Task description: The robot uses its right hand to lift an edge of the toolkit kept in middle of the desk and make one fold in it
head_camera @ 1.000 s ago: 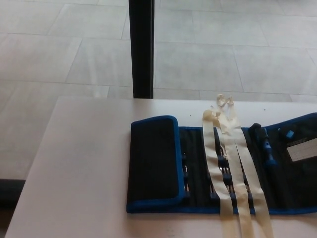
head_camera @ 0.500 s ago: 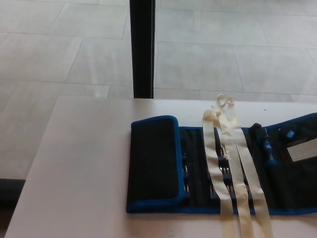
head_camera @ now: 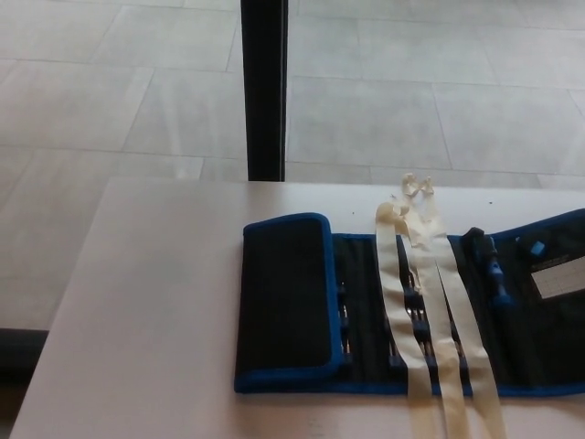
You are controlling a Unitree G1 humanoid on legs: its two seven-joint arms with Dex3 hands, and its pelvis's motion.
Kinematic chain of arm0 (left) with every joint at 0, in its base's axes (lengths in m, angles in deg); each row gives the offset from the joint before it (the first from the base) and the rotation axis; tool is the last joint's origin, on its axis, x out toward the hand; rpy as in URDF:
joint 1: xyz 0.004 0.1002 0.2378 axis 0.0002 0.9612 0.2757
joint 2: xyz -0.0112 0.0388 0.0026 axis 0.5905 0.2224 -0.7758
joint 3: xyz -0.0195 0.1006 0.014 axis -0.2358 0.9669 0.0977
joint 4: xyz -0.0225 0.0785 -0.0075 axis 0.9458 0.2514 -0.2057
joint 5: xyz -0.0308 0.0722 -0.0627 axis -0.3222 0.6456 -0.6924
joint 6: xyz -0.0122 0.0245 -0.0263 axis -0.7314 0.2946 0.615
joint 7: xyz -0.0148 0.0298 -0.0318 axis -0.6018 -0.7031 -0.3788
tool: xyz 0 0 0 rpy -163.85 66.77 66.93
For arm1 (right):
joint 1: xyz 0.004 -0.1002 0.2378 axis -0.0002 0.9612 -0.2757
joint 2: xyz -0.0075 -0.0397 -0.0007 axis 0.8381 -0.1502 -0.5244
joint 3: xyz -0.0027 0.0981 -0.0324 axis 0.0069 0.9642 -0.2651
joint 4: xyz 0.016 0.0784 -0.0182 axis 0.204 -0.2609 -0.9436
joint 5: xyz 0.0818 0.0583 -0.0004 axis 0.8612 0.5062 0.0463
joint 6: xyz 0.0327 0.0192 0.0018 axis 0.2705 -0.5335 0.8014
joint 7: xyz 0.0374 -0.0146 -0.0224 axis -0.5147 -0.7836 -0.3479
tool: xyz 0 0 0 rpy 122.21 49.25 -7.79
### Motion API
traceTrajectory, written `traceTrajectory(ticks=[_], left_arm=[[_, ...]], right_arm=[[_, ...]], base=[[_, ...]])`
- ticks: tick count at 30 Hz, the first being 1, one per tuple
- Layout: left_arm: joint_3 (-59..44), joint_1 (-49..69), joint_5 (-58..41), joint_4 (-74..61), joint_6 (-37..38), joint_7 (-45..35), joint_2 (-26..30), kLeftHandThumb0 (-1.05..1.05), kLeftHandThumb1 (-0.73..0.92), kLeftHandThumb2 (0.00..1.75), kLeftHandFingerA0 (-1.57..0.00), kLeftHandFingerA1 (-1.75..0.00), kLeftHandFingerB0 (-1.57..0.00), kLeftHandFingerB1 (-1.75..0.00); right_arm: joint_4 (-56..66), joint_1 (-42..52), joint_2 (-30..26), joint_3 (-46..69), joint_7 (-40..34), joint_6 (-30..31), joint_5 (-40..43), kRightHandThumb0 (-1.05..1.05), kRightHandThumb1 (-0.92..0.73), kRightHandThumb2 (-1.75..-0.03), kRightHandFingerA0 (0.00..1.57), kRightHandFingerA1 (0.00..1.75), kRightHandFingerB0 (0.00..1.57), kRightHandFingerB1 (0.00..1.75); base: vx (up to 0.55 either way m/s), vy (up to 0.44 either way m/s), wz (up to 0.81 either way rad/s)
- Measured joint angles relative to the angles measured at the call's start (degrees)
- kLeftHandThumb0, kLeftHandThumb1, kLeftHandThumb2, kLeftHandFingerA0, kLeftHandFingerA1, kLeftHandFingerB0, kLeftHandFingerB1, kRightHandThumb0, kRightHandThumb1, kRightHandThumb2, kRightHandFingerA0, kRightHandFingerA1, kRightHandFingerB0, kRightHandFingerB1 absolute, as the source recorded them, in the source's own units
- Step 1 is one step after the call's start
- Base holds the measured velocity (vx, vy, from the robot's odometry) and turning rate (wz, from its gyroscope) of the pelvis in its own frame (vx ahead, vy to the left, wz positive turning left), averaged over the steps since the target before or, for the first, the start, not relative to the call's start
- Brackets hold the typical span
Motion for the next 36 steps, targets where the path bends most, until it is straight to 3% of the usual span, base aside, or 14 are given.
traceTrajectory(ticks=[1, 2, 4, 5, 6, 13, 18, 28, 30, 31, 33, 34, 35, 36], left_arm=[[0.0, 0.0, 0.0, 0.0, 0.0, 0.0, 0.0, -0.74, 0.68, 1.06, -0.56, -0.75, -0.52, -0.71], [0.0, 0.0, 0.0, 0.1, 0.0, 0.1, 0.0, -0.75, 0.89, 0.66, -0.55, -0.73, -0.53, -0.72], [0.0, -0.1, 0.0, 0.1, 0.0, 0.1, 0.0, -0.75, 0.88, 0.67, -0.56, -0.73, -0.54, -0.77], [0.0, -0.1, 0.0, 0.1, 0.0, 0.1, 0.0, -0.76, 0.88, 0.66, -0.55, -0.72, -0.49, -0.67], [0.0, -0.1, 0.0, 0.1, -0.1, 0.1, 0.0, -0.76, 0.88, 0.66, -0.57, -0.72, -0.47, -0.62], [0.1, -0.2, 0.0, 0.1, -0.3, 0.2, 0.0, -0.74, 0.89, 0.66, -0.51, -0.68, -0.41, -0.54], [0.3, -0.2, 0.0, 0.1, -0.3, 0.2, 0.0, -0.75, 0.89, 0.66, -0.52, -0.70, -0.47, -0.59], [0.5, -0.2, 0.0, 0.1, -0.4, 0.2, 0.0, -0.75, 0.89, 0.66, -0.52, -0.70, -0.46, -0.58], [0.6, -0.2, 0.0, 0.1, -0.3, 0.1, 0.0, -0.76, 0.90, 0.66, -0.50, -0.69, -0.39, -0.52], [0.6, -0.1, 0.0, 0.1, -0.3, 0.1, 0.0, -0.76, 0.90, 0.67, -0.49, -0.70, -0.38, -0.53], [0.8, -0.1, 0.0, 0.0, -0.3, 0.0, 0.0, -0.77, 0.91, 0.66, -0.49, -0.70, -0.38, -0.52], [0.8, -0.1, 0.0, -0.1, -0.3, 0.0, 0.0, -0.75, 0.69, 1.08, -0.47, -0.71, -0.35, -0.60], [0.9, -0.1, 0.0, -0.1, -0.3, -0.1, 0.0, -0.76, 0.91, 0.67, -0.51, -0.68, -0.37, -0.51], [0.9, -0.1, 0.0, -0.1, -0.3, -0.1, 0.0, -0.76, 0.90, 0.67, -0.50, -0.68, -0.38, -0.51]], right_arm=[[0.0, 0.1, -0.2, -0.5, 0.5, 0.4, -0.3, -0.57, -0.72, -0.59, 0.58, 0.49, 0.46, 0.41], [-0.1, 0.1, -0.5, -1.3, 0.8, 1.0, -0.6, -0.57, -0.71, -0.61, 0.59, 0.50, 0.46, 0.42], [-0.2, 0.1, -0.8, -2.3, 1.4, 1.9, -1.2, -0.57, -0.71, -0.59, 0.59, 0.50, 0.46, 0.42], [-0.3, 0.1, -0.9, -2.6, 1.6, 2.4, -1.4, -0.59, -0.56, -0.89, 0.54, 0.61, 0.41, 0.54], [-0.4, 0.1, -0.9, -2.8, 1.7, 2.7, -1.6, -0.56, -0.71, -0.61, 0.60, 0.52, 0.47, 0.43], [-2.7, -1.0, -1.6, -4.1, 3.1, 3.5, -3.1, -0.57, -0.70, -0.61, 0.60, 0.54, 0.49, 0.44], [-2.4, -1.3, -1.6, -4.6, 3.8, 4.1, -3.8, -0.58, -0.70, -0.61, 0.67, 0.50, 0.53, 0.43], [5.9, -1.3, -1.5, -8.5, 5.2, 8.1, -4.8, -0.59, -0.70, -0.62, 0.66, 0.48, 0.50, 0.42], [9.0, -1.4, -1.5, -9.5, 5.8, 8.9, -4.8, -0.60, -0.69, -0.61, 0.66, 0.47, 0.48, 0.41], [10.6, -1.4, -1.3, -9.9, 6.2, 9.4, -4.7, -0.61, -0.58, -0.92, 0.55, 0.59, 0.39, 0.53], [13.9, -1.4, -1.0, -11.1, 7.5, 10.2, -4.4, -0.61, -0.58, -0.92, 0.55, 0.59, 0.40, 0.53], [15.2, -1.4, -0.9, -11.6, 7.9, 10.7, -4.2, -0.61, -0.59, -0.92, 0.54, 0.58, 0.38, 0.52], [16.6, -1.3, -0.7, -12.0, 8.6, 11.2, -4.0, -0.61, -0.59, -0.92, 0.53, 0.58, 0.37, 0.52], [17.9, -1.3, -0.6, -12.4, 9.1, 11.7, -3.8, -0.61, -0.59, -0.91, 0.55, 0.59, 0.38, 0.52]], base=[[0.00, 0.000, 0.00], [0.00, 0.000, 0.00], [0.00, 0.000, 0.00], [0.00, 0.000, 0.00], [0.00, 0.000, 0.00], [0.00, 0.000, 0.00], [0.00, 0.000, 0.00], [0.00, 0.000, 0.00], [0.00, 0.000, 0.00], [0.00, 0.000, 0.00], [0.00, 0.000, 0.00], [0.00, 0.000, 0.00], [0.00, 0.000, 0.00], [0.00, 0.000, 0.06]])
